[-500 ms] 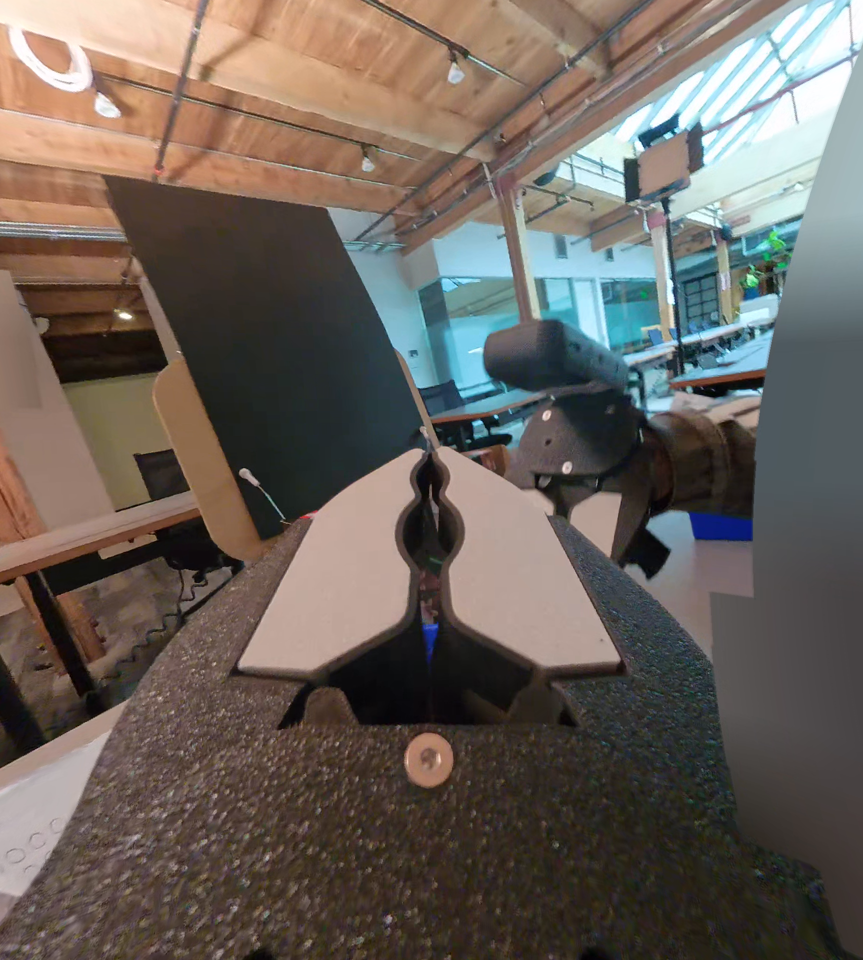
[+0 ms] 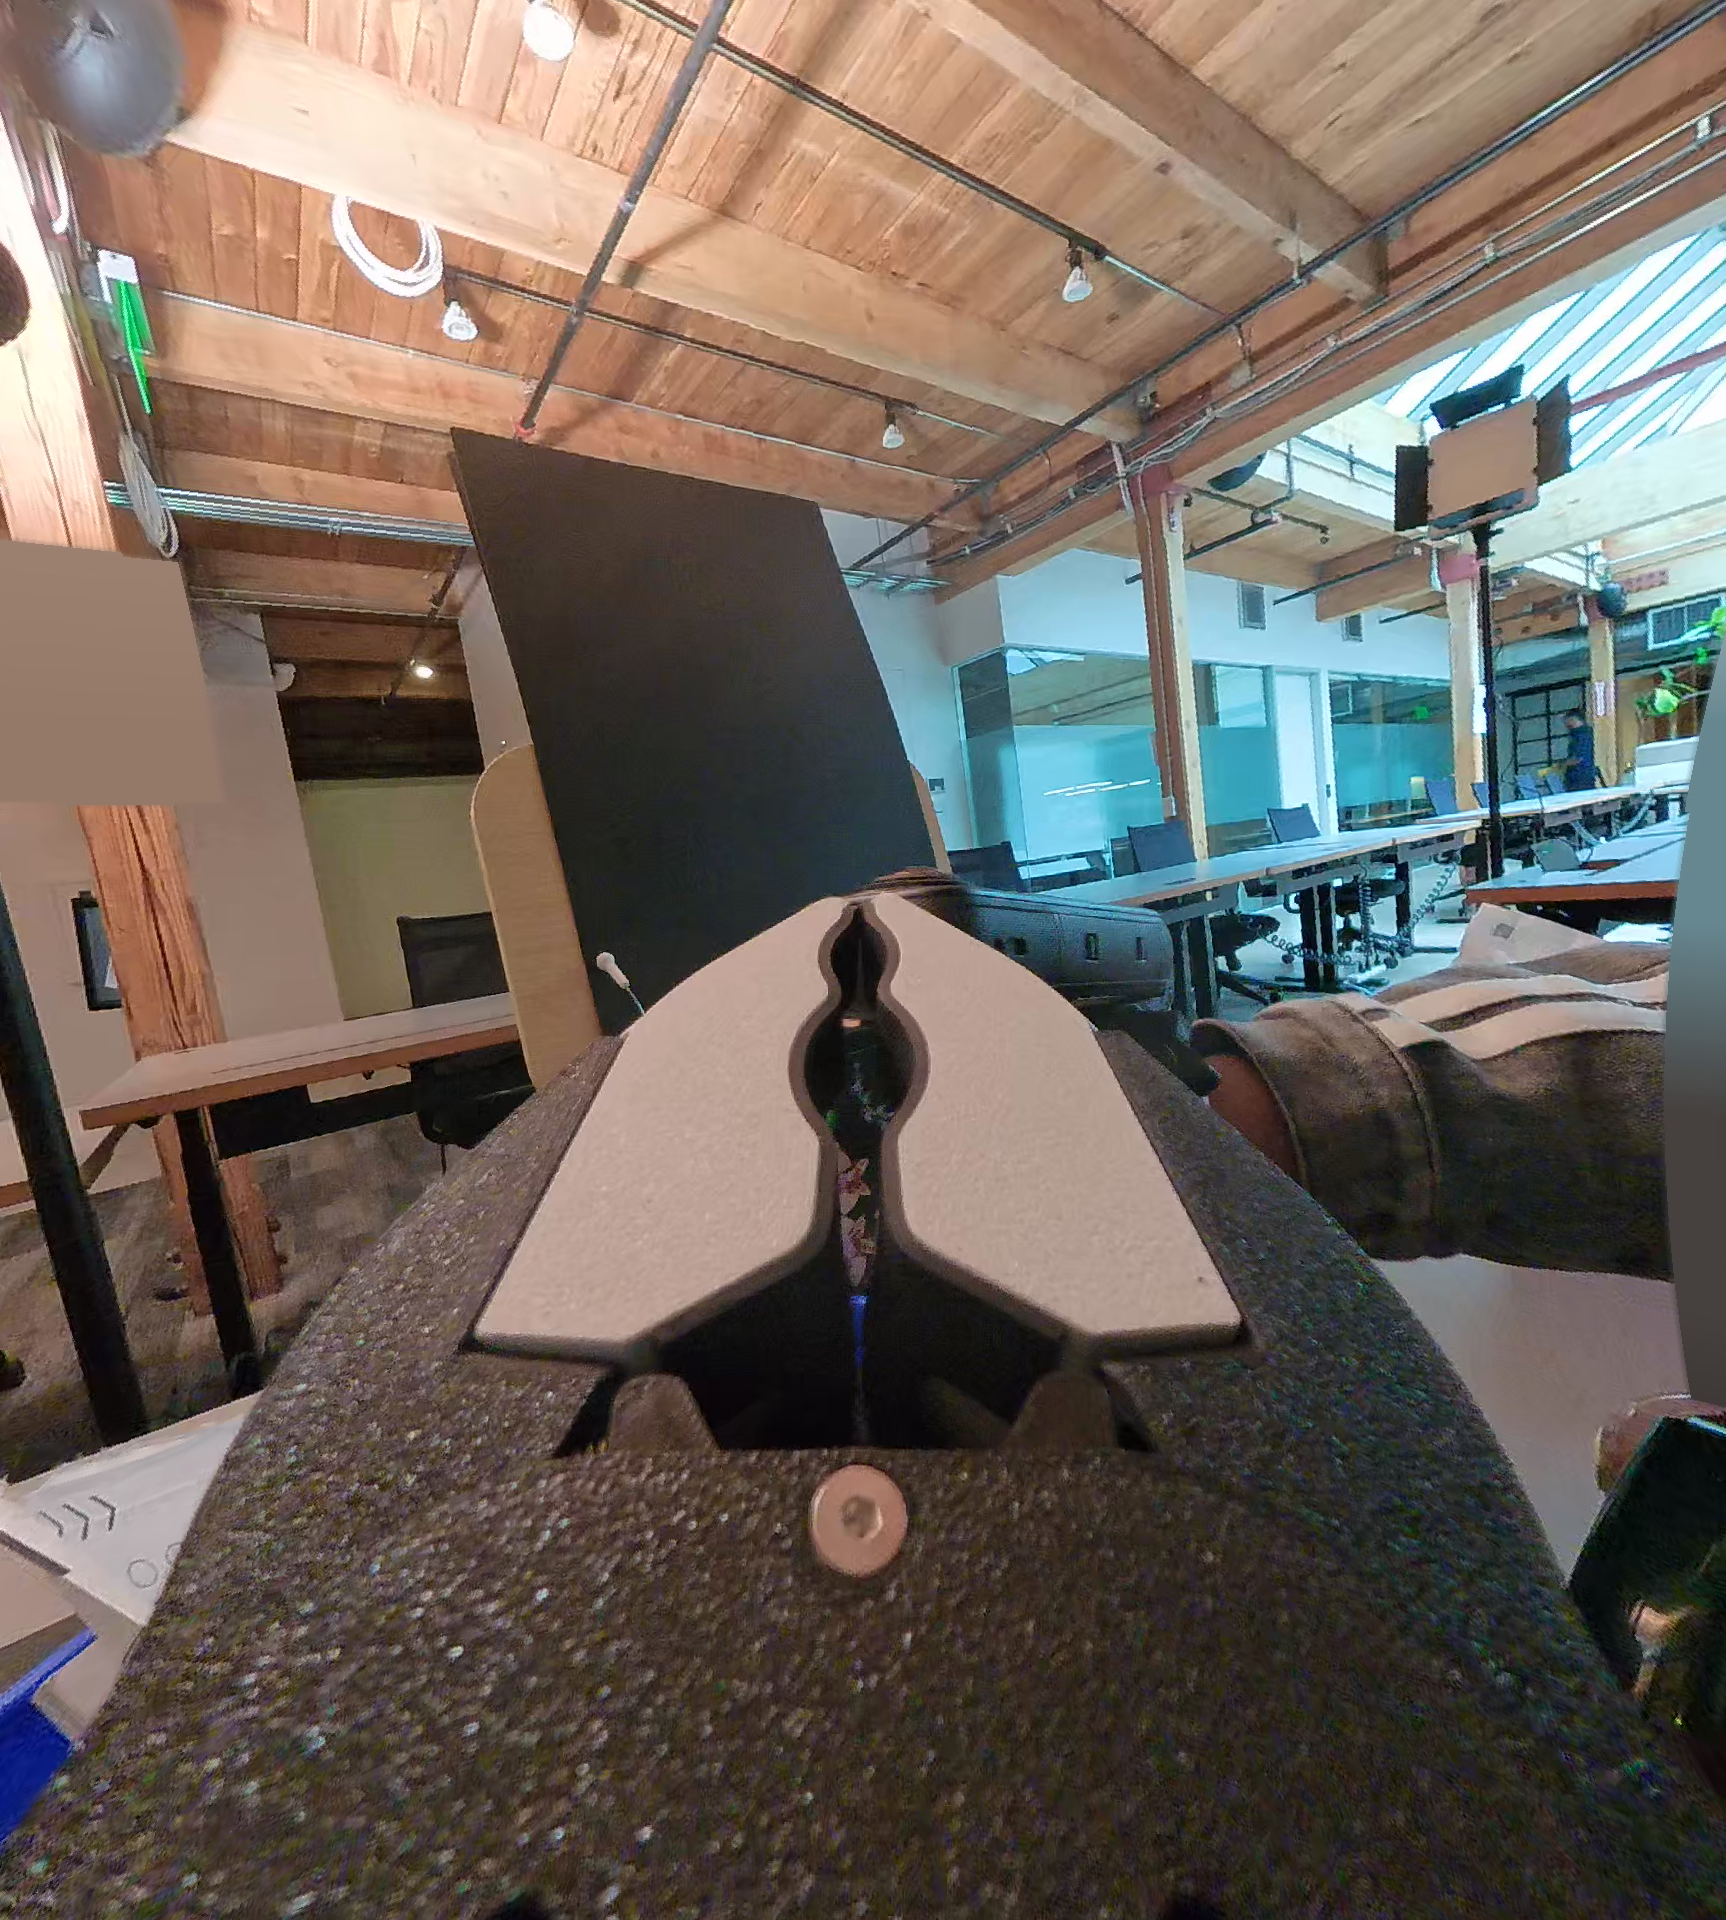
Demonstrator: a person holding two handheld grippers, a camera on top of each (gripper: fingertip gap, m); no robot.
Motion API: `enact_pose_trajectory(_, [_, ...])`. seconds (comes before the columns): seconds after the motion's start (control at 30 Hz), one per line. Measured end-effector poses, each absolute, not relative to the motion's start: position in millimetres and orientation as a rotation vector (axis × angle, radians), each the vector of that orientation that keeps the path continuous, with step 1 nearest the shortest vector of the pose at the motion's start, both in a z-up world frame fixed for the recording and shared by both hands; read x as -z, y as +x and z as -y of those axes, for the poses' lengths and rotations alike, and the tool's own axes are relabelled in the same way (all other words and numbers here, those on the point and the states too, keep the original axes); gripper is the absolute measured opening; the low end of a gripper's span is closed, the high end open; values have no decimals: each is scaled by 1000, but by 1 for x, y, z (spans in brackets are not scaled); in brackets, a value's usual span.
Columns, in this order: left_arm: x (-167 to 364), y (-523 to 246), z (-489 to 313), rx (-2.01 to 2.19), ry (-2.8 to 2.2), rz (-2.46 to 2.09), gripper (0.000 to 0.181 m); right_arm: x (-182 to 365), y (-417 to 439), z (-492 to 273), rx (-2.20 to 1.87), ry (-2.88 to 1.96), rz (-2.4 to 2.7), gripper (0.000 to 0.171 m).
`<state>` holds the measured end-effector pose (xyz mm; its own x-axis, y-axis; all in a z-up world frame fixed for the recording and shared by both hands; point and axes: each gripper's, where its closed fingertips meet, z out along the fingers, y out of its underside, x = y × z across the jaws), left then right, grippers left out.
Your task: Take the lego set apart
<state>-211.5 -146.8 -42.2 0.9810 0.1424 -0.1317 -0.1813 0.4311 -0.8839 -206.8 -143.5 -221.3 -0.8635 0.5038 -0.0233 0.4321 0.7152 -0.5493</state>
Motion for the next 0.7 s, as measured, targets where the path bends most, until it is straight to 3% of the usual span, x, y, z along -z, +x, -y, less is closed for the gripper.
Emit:
enact_pose_trajectory(0.07, [43,-211,146,-200,-1113,-43,0,222,-201,145,-852,-721,2822,31])
enact_pose_trajectory(0.43, [47,-213,143,-204,-1124,-34,0,229,-178,152,-794,-440,2885,74])
enact_pose_trajectory(0.7, [47,-214,143,-211,-1128,-29,0,234,-170,160,-717,-254,2867,84])
